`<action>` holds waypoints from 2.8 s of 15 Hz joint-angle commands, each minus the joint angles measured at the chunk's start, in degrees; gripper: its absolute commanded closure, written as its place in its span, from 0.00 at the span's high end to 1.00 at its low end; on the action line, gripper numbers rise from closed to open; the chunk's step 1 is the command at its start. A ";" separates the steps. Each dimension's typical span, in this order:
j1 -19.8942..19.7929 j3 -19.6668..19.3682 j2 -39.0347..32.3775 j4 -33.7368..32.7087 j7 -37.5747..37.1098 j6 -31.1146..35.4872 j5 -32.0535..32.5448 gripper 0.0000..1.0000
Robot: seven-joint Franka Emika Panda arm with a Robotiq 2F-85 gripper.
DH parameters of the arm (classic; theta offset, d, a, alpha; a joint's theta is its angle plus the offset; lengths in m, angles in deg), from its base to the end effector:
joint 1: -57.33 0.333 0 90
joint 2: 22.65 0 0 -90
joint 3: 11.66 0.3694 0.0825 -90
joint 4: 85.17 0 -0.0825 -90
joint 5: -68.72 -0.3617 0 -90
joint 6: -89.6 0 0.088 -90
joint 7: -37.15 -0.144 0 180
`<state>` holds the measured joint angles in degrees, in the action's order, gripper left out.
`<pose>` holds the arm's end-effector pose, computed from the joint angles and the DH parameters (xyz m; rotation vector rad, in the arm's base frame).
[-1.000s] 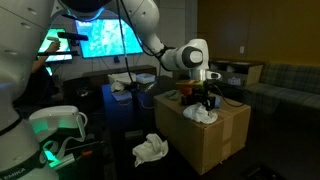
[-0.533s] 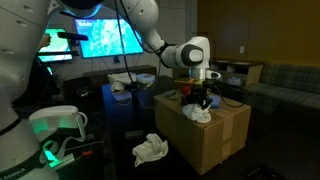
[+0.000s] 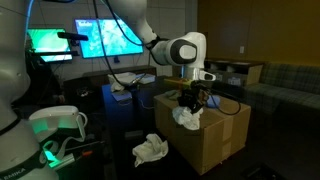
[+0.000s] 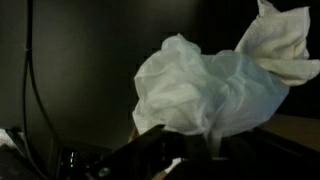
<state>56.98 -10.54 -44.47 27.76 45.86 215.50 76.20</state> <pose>0.5941 -0.0010 0.2938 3.0268 0.3794 -0.2445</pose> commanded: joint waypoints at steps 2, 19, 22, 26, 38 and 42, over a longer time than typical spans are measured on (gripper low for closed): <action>-1.86 -0.65 8.33 14.84 0.21 4.59 -1.86 0.06; -1.93 -2.57 -12.13 20.45 -0.79 27.86 0.51 0.35; -1.45 -3.03 -12.75 19.61 -0.89 28.16 1.20 0.51; -0.56 -3.74 -11.83 19.06 -1.15 27.84 2.20 0.82; 5.71 -4.86 1.78 11.28 -7.95 10.50 5.65 1.00; 8.10 -3.76 2.38 3.46 -12.55 6.16 10.25 1.00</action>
<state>63.75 -15.07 -42.01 36.25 36.48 224.57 83.31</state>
